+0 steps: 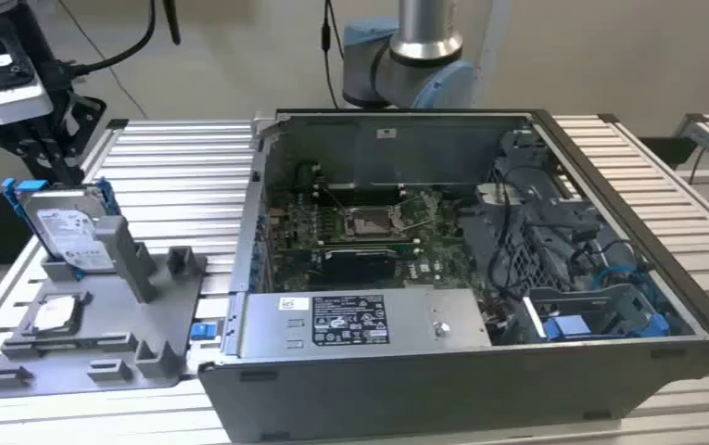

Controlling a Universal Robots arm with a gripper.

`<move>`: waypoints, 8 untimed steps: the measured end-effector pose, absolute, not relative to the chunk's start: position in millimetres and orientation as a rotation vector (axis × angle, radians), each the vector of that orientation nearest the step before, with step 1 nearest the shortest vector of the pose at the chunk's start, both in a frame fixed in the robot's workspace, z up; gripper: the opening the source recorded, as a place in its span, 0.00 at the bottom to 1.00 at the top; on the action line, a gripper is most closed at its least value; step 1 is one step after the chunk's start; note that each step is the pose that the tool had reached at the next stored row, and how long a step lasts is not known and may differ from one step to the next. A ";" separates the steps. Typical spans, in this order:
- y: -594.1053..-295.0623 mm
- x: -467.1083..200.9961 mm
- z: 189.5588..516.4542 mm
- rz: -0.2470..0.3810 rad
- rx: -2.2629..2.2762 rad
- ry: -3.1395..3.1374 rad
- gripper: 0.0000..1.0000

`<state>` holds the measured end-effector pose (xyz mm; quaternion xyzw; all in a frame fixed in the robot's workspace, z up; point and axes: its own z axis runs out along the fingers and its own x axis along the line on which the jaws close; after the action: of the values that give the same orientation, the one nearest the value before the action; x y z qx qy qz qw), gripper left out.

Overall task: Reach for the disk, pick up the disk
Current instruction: 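Reach for the disk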

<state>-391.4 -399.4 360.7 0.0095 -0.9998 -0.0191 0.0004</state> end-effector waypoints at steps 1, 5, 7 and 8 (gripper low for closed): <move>-399.4 -391.4 360.7 -0.060 0.030 -3.140 0.00; -399.4 -391.4 360.8 -0.060 0.030 -3.140 0.00; -399.4 -391.4 360.7 -0.060 0.030 -3.140 0.00; -399.4 -391.4 360.7 -0.060 0.030 -3.140 0.00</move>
<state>-391.4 -399.4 360.7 0.0096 -0.9998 -0.0191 0.0004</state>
